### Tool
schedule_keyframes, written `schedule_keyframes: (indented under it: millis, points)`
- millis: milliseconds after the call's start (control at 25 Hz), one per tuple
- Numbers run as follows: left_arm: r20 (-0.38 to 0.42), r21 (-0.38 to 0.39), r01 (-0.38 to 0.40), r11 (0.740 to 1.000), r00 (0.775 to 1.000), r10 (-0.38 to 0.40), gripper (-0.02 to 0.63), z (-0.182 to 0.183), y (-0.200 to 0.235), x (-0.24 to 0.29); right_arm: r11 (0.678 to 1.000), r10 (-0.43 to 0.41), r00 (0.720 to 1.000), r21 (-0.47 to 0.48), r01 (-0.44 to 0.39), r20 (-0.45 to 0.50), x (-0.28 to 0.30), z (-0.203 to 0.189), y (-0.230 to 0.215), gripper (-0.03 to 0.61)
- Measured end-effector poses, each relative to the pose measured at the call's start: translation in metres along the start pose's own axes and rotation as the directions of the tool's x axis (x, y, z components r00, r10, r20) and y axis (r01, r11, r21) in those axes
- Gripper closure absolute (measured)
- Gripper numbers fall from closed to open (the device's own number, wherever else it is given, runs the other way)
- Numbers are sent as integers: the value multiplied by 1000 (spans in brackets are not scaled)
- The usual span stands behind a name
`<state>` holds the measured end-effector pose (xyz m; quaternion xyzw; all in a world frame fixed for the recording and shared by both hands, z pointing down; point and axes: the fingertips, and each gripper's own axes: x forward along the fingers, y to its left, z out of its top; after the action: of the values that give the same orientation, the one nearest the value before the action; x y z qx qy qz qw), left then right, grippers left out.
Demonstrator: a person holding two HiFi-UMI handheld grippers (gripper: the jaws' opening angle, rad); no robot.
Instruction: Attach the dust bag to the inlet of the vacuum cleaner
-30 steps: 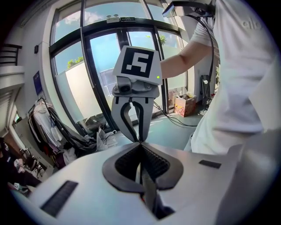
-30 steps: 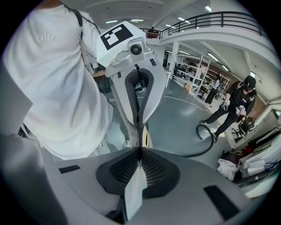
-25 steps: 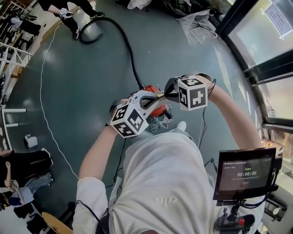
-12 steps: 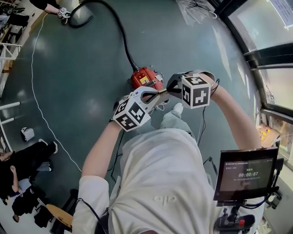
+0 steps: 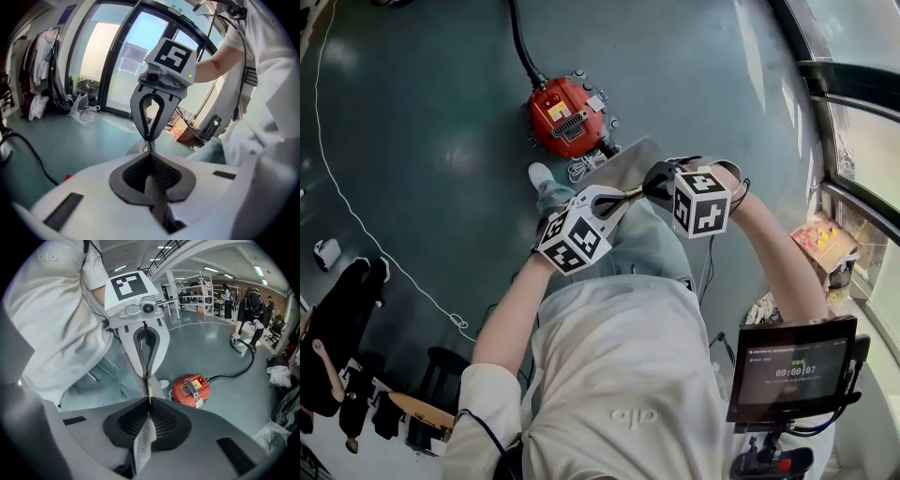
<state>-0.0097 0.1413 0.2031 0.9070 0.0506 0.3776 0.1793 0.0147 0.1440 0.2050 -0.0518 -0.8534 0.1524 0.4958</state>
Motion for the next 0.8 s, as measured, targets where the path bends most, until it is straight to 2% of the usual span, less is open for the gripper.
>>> schedule_keyframes:
  millis: [160, 240, 400, 560, 800]
  points:
    - [-4, -122, 14, 992, 1000, -15, 603, -56, 19, 76, 998, 28, 999, 48, -29, 16, 74, -58, -15, 555]
    - [-10, -155, 13, 988, 1000, -14, 603, -88, 33, 111, 997, 30, 999, 64, -32, 27, 116, -84, -26, 555]
    - [-53, -135, -10, 991, 999, 3, 603, -153, 56, 173, 999, 1, 1000, 38, -2, 12, 198, -126, -43, 555]
    - [-95, -80, -20, 997, 995, 13, 603, -217, 66, 225, 999, -40, 999, 13, 40, -7, 274, -160, -48, 555]
    - [-69, -137, -67, 988, 996, 58, 601, -275, 104, 277, 987, -159, 987, -17, 159, -14, 347, -196, -81, 555]
